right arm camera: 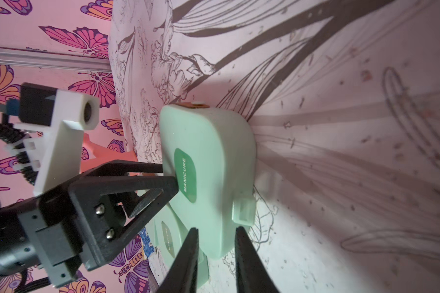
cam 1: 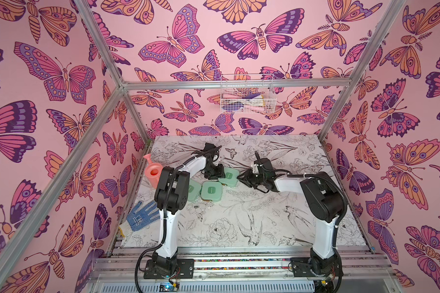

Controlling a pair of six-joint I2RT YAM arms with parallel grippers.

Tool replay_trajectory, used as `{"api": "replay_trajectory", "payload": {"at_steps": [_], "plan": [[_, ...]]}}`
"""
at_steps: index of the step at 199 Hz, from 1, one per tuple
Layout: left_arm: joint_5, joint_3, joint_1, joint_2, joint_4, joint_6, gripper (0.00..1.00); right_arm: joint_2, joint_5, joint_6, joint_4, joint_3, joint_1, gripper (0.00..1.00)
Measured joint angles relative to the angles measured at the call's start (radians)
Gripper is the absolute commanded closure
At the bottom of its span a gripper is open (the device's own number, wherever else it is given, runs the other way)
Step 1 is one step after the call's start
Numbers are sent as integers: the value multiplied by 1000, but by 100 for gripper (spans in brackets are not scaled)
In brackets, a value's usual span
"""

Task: Organize nail clipper sets
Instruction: Close the storage box at the center of the board.

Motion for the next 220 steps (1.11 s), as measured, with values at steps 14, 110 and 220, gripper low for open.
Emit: {"api": "replay_trajectory", "payload": {"at_steps": [14,110,220], "plan": [[0,0,0,0,0,0,52,11,0,0,-3,0,-2,73],[0,0,0,0,2,6,51,34,1,-1,-10,15,-3,72],[0,0,0,0,4,6,51,-26,37,-60,-132,57,-3,71]]}}
